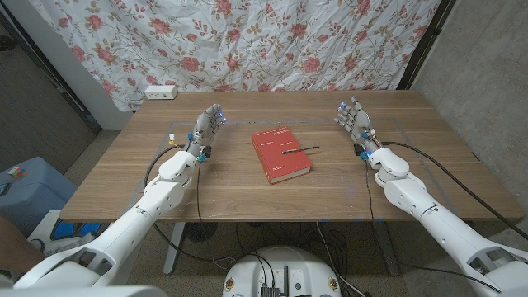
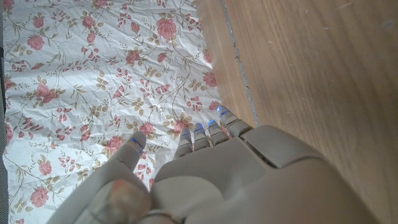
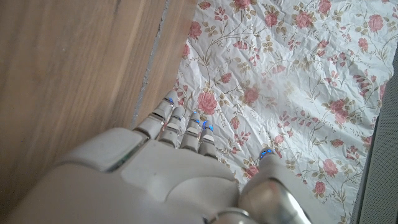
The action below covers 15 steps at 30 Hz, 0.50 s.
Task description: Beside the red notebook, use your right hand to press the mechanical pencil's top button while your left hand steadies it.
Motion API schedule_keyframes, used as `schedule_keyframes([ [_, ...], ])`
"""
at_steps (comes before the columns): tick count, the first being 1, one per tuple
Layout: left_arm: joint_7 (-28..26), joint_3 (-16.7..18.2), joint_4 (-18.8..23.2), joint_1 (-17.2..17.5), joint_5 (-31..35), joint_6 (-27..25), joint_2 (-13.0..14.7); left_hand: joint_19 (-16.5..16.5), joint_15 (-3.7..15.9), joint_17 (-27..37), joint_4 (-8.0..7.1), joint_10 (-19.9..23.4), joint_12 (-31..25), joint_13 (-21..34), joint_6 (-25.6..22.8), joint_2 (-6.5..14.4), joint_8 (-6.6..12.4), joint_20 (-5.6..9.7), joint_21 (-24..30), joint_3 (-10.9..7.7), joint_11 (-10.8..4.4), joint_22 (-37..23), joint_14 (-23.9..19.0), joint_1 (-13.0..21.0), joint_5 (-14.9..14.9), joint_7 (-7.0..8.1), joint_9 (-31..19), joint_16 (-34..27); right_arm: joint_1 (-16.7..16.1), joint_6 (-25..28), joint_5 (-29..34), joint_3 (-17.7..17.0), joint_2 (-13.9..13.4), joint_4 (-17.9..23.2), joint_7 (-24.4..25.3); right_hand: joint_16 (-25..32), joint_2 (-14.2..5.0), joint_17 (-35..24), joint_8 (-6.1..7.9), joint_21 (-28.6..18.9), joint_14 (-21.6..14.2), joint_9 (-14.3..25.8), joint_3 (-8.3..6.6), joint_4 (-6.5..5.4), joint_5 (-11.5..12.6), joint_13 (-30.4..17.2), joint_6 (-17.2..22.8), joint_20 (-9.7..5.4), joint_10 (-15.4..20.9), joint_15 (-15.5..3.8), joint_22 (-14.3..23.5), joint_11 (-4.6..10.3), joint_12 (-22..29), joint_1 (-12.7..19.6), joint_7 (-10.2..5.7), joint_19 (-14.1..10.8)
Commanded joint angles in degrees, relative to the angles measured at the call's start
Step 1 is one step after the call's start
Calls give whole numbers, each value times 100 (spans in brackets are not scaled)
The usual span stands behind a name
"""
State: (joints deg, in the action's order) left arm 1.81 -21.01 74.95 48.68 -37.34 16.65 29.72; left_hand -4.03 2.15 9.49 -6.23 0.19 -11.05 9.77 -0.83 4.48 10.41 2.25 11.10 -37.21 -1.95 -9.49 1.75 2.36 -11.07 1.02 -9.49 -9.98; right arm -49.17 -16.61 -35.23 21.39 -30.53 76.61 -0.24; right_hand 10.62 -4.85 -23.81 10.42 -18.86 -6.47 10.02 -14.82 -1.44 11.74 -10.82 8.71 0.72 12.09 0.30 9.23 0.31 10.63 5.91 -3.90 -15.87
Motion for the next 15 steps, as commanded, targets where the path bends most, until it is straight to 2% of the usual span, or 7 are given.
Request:
schedule_keyframes([
  [1, 64, 27, -35, 10, -4, 85, 22, -52, 98, 4, 32, 6, -36, 24, -20, 353, 28, 90, 22, -52, -54, -20, 37, 9, -37, 15, -29, -29, -122, 9, 697, 148, -256, 419, 451, 19, -2, 7, 43, 9, -46, 23, -55, 17, 39, -25, 63, -30, 50, -34, 26, -3, 28, 62, -7, 22],
  [5, 10, 22, -22, -5, 43, 71, 33, -57, 109, 2, 58, 20, -37, 24, -39, 349, 30, 91, 19, -59, -65, -20, 21, 19, -36, 20, -29, -30, -175, 168, 1024, 173, -452, 734, 678, 20, 1, 35, 40, 35, -46, 21, -70, 44, 44, -22, 57, -43, 53, -49, 25, 8, 30, 88, -4, 29],
  [8, -22, 11, 22, -12, 75, 16, 67, -58, 111, 1, 72, 26, -37, 24, -53, 348, 33, 89, 17, -64, -62, -20, 19, 24, -35, 15, -29, -28, -211, 105, 1062, 145, -486, 807, 688, 25, 2, 73, 42, 63, -56, 20, -94, 89, 49, -18, 64, -56, 100, -68, 24, 21, 49, 134, -14, 21],
  [15, -190, 39, 166, 58, 107, -47, 98, -73, 119, 0, 111, 39, -34, 24, -80, 350, 33, 74, 16, -80, -86, -20, -1, 39, -34, 14, -30, -26, -194, 381, 1599, 222, -816, 1179, 822, 30, 31, 142, 43, 121, -69, 18, -127, 183, 50, -12, 73, -79, 133, -81, 23, 44, 56, 221, -53, 19],
])
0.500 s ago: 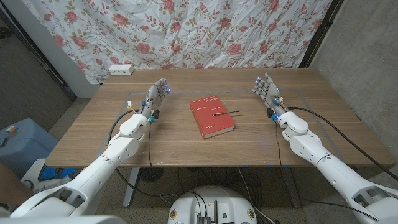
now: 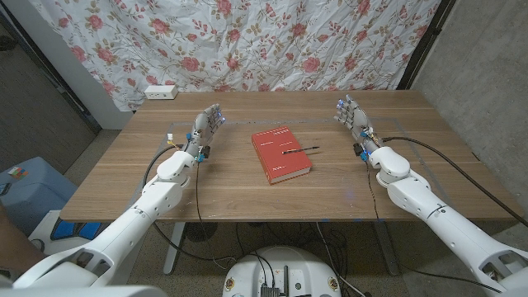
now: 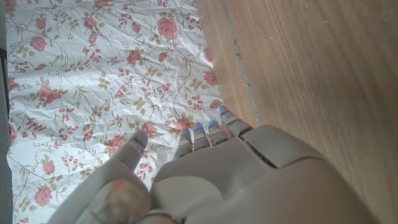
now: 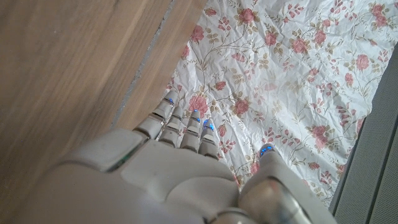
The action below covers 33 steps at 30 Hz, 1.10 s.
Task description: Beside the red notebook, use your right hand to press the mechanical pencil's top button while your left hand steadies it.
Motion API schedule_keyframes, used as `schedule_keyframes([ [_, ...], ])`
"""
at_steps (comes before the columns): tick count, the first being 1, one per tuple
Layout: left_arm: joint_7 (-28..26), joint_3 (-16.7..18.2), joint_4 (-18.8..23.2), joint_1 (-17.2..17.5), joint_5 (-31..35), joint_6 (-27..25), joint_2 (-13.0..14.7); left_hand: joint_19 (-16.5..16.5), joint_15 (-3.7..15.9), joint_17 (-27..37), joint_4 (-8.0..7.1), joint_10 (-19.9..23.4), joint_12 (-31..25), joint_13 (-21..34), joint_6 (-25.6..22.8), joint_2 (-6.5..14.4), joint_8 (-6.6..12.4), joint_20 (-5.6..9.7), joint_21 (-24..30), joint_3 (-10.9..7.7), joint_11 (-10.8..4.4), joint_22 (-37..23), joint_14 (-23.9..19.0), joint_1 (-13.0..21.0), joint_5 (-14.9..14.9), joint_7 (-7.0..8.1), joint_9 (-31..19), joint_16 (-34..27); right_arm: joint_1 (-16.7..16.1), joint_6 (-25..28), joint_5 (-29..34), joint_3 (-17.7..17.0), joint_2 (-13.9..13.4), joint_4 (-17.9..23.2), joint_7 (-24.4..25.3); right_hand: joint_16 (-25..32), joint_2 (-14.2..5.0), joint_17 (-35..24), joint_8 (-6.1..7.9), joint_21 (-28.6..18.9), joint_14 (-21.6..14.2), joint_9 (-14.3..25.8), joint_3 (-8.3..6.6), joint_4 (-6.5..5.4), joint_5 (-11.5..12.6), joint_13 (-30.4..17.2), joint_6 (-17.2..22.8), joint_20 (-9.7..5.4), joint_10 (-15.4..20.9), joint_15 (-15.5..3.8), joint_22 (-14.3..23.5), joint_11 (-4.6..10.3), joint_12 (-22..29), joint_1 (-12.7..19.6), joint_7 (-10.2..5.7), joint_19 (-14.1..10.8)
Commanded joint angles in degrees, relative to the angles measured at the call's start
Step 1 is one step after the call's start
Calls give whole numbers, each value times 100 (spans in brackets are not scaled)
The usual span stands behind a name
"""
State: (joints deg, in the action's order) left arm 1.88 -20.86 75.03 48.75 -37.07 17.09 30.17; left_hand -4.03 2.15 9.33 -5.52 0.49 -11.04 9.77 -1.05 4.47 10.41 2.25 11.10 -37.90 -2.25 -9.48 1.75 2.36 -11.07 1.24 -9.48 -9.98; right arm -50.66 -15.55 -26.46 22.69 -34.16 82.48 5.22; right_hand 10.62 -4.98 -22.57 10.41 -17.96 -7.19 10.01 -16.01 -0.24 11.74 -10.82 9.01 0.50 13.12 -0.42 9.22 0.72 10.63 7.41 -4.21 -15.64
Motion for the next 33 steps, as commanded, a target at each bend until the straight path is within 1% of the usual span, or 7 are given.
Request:
schedule_keyframes([
  [1, -222, 29, 176, 64, 86, -91, 55, -75, 115, 16, 47, 14, -35, 24, -64, 351, 34, 77, 16, -13, -59, -21, -6, 41, -34, -9, -31, -27, -29, 290, 797, 115, -499, 623, 254, 29, 48, 27, 42, 38, 5, 19, -11, 75, 50, -12, 40, -60, 19, -11, 24, 9, 51, 82, -25, -3],
  [9, -411, 60, 338, 192, 177, -4, 64, -87, 122, 16, 83, 45, -38, 25, -87, 357, 32, 71, 13, -31, -77, -21, -20, 52, -33, 2, -31, -23, 35, 558, 1338, 218, -817, 964, 246, 3, 91, 150, 19, 174, 107, 18, -79, 266, 39, -5, -33, -107, -40, -37, 23, 57, 26, 264, -76, 65],
  [14, -602, 80, 554, 317, 256, -30, 103, -93, 129, 17, 101, 62, -39, 25, -104, 361, 32, 62, 12, -41, -89, -22, -33, 56, -32, 10, -32, -24, 155, 745, 2212, 426, -1207, 1239, 201, -6, 117, 225, 8, 266, 180, 18, -119, 391, 24, -2, -89, -116, -101, -30, 23, 98, 9, 379, -86, 122],
  [17, -735, 98, 717, 401, 304, -88, 146, -102, 134, 17, 112, 72, -39, 25, -116, 364, 32, 58, 13, -48, -102, -22, -44, 58, -31, 9, -32, -25, 142, 795, 2442, 436, -1309, 1372, 222, -4, 138, 280, -7, 326, 221, 18, -147, 483, 9, -1, -162, -94, -160, -15, 24, 170, -5, 463, -116, 148],
  [22, -922, 113, 900, 473, 400, -145, 177, -117, 141, 18, 127, 94, -42, 25, -143, 369, 36, 61, 15, -57, -112, -23, -59, 59, -30, 8, -32, -26, 158, 928, 2713, 438, -1486, 1551, 123, -8, 145, 330, -8, 384, 277, 19, -179, 569, -5, 0, -214, -91, -192, -21, 24, 194, -6, 547, -140, 175],
  [27, -958, 112, 905, 475, 405, -156, 149, -124, 140, 19, 138, 112, -44, 25, -154, 374, 34, 55, 14, -66, -109, -24, -68, 59, -29, 7, -33, -26, 126, 1118, 2922, 402, -1652, 1787, 47, -15, 143, 399, 0, 464, 375, 20, -238, 699, -27, 1, -265, -68, -237, -10, 26, 267, -7, 689, -167, 217],
  [33, -906, 80, 791, 391, 418, -138, 104, -141, 146, 21, 152, 135, -46, 26, -180, 379, 36, 53, 16, -77, -117, -24, -86, 58, -28, 13, -33, -27, 125, 1604, 3292, 422, -1908, 2238, -156, -24, 153, 523, 16, 604, 590, 25, -361, 936, -79, -1, -351, 19, -302, 59, 30, 368, -2, 1000, -281, 322],
])
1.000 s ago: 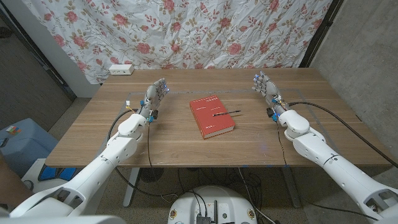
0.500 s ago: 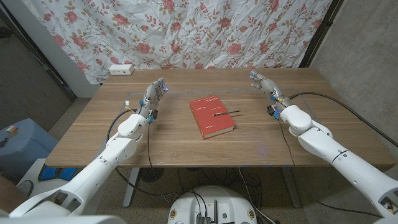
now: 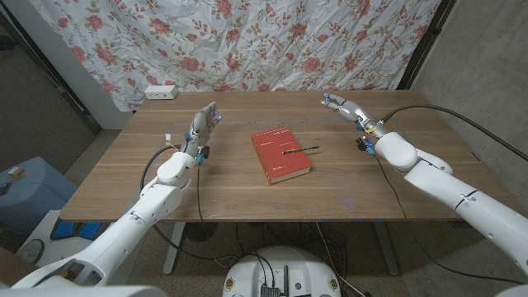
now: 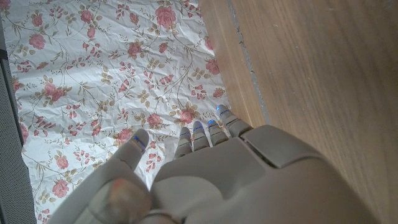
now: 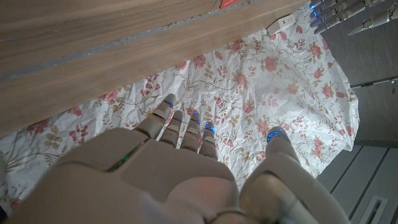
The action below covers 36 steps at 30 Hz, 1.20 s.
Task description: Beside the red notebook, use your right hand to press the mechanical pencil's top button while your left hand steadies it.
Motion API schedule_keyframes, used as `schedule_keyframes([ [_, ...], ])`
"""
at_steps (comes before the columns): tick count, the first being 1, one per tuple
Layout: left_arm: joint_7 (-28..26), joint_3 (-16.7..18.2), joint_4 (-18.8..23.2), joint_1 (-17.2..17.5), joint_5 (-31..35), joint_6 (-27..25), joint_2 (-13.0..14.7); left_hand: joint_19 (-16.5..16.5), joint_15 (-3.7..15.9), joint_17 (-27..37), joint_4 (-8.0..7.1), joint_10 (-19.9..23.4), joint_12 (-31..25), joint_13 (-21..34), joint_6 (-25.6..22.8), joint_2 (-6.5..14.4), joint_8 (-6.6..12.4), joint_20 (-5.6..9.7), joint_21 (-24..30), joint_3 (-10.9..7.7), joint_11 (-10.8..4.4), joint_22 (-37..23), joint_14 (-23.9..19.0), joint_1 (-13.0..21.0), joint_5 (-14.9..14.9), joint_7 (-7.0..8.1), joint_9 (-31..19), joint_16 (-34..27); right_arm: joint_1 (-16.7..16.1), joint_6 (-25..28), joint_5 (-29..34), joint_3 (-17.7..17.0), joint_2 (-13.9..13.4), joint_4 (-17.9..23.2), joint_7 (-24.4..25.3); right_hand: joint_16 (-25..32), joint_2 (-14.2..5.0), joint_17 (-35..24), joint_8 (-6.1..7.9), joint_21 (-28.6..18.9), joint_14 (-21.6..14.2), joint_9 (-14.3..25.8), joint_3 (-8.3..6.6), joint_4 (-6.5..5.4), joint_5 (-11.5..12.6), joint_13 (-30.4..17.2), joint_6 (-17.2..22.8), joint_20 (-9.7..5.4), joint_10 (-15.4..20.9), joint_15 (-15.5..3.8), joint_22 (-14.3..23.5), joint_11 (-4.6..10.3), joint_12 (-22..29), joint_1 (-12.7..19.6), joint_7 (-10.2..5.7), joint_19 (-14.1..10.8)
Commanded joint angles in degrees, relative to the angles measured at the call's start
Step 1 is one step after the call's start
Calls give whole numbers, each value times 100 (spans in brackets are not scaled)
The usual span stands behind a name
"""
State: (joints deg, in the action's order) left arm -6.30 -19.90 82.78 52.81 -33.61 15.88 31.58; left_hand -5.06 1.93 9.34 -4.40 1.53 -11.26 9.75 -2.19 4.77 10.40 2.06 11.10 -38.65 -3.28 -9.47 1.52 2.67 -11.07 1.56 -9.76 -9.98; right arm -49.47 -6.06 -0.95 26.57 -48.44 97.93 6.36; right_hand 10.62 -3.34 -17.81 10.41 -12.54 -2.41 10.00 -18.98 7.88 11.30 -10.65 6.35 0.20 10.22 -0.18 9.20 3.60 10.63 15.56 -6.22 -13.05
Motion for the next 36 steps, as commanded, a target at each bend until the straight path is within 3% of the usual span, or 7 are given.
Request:
schedule_keyframes([
  [1, -82, -19, -7, -28, 78, -1, -48, -39, 169, 20, 42, 36, -25, 27, -66, 349, 35, 71, 16, -3, -15, -26, -67, 26, -28, -17, -6, -28, 3, 709, 784, 31, -512, 752, -297, -21, -9, 63, 19, 80, 136, 27, -84, 153, -43, -18, -100, 62, -34, 29, 31, 89, -6, 236, -94, 83],
  [5, -72, -30, -85, -67, 96, 54, -89, -45, 166, 21, 49, 45, -24, 28, -83, 352, 36, 66, 15, -10, -18, -27, -75, 24, -26, -20, -6, -27, -13, 1023, 1000, 21, -659, 1049, -401, -17, 6, 137, 24, 137, 258, 32, -177, 249, -55, -20, -185, 103, -81, 87, 34, 154, -2, 478, -154, 140],
  [13, -112, -35, -137, -71, 126, 101, -129, -62, 173, 24, 59, 82, -28, 28, -104, 357, 33, 60, 16, -22, -17, -28, -99, 16, -24, -11, -7, -31, 17, 1574, 1510, 111, -878, 1531, -651, 3, 66, 223, 63, 197, 368, 41, -285, 300, -26, -24, -220, 209, -70, 178, 36, 238, 23, 797, -204, 267],
  [20, -264, -18, 15, 65, 155, 69, -123, -74, 172, 27, 62, 91, -25, 29, -119, 364, 31, 55, 17, -31, -12, -28, -115, 7, -23, -7, -7, -32, 194, 1961, 1787, 270, -1033, 1763, -1228, 13, 147, 302, 122, 231, 462, 50, -383, 309, 5, -29, -148, 361, -46, 308, 36, 262, 41, 1106, -194, 391],
  [36, -498, 25, 297, 290, 214, 29, -102, -101, 170, 33, 58, 114, -18, 30, -149, 379, 27, 37, 18, -50, -22, -30, -148, -17, -20, 0, -10, -35, 680, 2575, 2482, 708, -1062, 2091, -2332, 66, 309, 399, 127, 238, 461, 60, -500, 313, -3, -39, -212, 509, 106, 407, 34, 295, 94, 1521, -174, 542],
])
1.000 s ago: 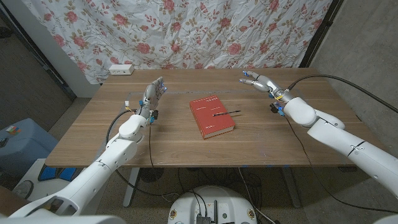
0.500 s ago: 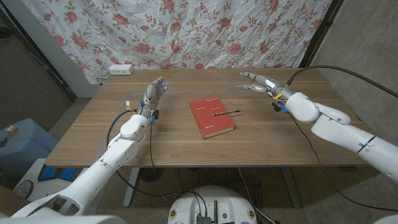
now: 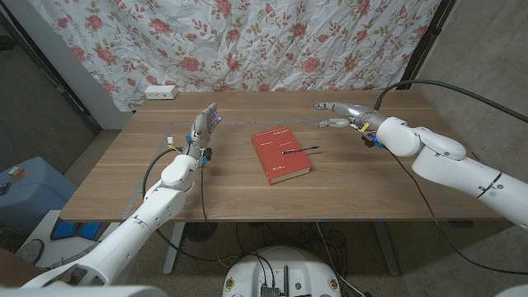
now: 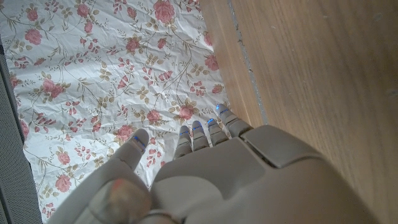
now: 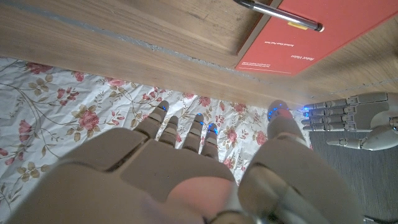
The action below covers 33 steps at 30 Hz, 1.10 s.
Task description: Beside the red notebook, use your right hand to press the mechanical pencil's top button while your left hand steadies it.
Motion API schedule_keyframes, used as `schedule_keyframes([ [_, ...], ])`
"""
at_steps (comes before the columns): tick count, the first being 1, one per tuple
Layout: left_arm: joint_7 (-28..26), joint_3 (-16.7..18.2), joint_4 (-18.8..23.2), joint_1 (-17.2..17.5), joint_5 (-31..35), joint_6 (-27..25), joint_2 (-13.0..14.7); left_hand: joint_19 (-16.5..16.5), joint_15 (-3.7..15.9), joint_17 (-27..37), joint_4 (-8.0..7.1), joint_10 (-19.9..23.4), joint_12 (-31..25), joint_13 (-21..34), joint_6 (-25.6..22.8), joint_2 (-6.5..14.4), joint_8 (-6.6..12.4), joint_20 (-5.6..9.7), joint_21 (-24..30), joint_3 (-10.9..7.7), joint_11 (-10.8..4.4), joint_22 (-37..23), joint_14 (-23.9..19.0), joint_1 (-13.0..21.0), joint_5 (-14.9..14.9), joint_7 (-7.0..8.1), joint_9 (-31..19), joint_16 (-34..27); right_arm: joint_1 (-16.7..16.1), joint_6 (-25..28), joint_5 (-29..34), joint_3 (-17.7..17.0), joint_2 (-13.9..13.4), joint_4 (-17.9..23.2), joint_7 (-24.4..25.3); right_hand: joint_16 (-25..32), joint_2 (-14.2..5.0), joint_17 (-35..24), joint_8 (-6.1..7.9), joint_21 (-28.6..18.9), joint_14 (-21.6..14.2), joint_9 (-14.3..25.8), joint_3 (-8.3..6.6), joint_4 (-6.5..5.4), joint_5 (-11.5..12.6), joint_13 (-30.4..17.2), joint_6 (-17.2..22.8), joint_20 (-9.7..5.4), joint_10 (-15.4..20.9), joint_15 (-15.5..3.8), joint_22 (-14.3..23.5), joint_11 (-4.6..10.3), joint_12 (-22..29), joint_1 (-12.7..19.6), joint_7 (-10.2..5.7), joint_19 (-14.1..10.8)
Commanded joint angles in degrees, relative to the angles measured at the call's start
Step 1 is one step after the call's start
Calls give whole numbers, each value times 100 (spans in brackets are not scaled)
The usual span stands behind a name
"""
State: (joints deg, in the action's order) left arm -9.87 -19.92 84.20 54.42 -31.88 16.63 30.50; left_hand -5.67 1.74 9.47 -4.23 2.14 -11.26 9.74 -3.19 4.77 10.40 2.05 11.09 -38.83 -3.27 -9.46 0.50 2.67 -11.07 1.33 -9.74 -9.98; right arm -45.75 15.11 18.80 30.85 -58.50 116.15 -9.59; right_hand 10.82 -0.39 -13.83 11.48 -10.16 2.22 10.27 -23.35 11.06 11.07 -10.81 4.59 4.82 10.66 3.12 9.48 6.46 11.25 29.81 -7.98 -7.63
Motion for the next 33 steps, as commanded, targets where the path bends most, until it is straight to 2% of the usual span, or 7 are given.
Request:
schedule_keyframes([
  [1, -162, 25, 175, 137, 50, -66, 9, -41, 192, 20, 41, 55, -17, 32, -55, 379, 28, 34, 17, -34, -25, -31, -45, -19, -20, 26, -12, -34, 337, 490, 544, 306, -49, 279, -805, 54, 22, 7, 26, 0, -19, 32, -72, -5, 22, -24, -25, 58, 73, 90, 7, 8, 34, 126, 8, 10],
  [9, -232, 31, 222, 179, 67, -88, -5, -51, 189, 22, 39, 58, -11, 32, -64, 383, 24, 20, 16, -43, -25, -32, -44, -31, -18, 26, -13, -28, 508, 645, 891, 494, 20, 335, -1185, 89, 77, 55, 94, -15, -81, 37, -161, -5, 41, -28, 123, 83, 214, 96, 5, 2, 71, 387, -2, 33],
  [14, -237, 32, 215, 196, 69, -60, -23, -58, 190, 23, 37, 59, -8, 32, -72, 386, 23, 15, 16, -48, -22, -32, -47, -38, -18, 22, -14, -27, 614, 812, 1179, 640, 97, 368, -1418, 120, 162, 90, 115, -24, -158, 35, -201, -9, 17, -26, 182, 107, 324, 87, 5, 130, 90, 565, -48, 39],
  [21, -212, 31, 187, 208, 54, -24, -42, -68, 186, 24, 35, 58, -3, 33, -73, 389, 18, 16, 16, -56, -20, -33, -51, -46, -17, 25, -14, -26, 822, 844, 1650, 896, 210, 331, -1827, 151, 234, 120, 125, -40, -248, 33, -237, -15, -9, -21, 228, 117, 413, 80, 5, 186, 98, 733, -72, 10],
  [26, -255, 30, 222, 215, 49, -112, -30, -73, 190, 24, 34, 62, -1, 33, -80, 392, 18, 16, 16, -62, -25, -33, -55, -51, -17, 23, -15, -26, 947, 948, 1988, 1054, 341, 316, -2174, 172, 269, 138, 141, -51, -314, 32, -269, -18, -20, -18, 286, 113, 461, 40, 5, 198, 97, 856, -60, -22],
  [33, -238, 24, 204, 215, 33, -128, -32, -78, 197, 25, 31, 66, 1, 33, -76, 396, 13, 16, 15, -71, -20, -33, -56, -57, -17, 25, -15, -24, 985, 915, 2305, 1157, 483, 254, -2342, 185, 350, 166, 197, -57, -376, 30, -299, -28, -46, -12, 476, 113, 566, 24, 5, 208, 105, 1024, 29, -52],
])
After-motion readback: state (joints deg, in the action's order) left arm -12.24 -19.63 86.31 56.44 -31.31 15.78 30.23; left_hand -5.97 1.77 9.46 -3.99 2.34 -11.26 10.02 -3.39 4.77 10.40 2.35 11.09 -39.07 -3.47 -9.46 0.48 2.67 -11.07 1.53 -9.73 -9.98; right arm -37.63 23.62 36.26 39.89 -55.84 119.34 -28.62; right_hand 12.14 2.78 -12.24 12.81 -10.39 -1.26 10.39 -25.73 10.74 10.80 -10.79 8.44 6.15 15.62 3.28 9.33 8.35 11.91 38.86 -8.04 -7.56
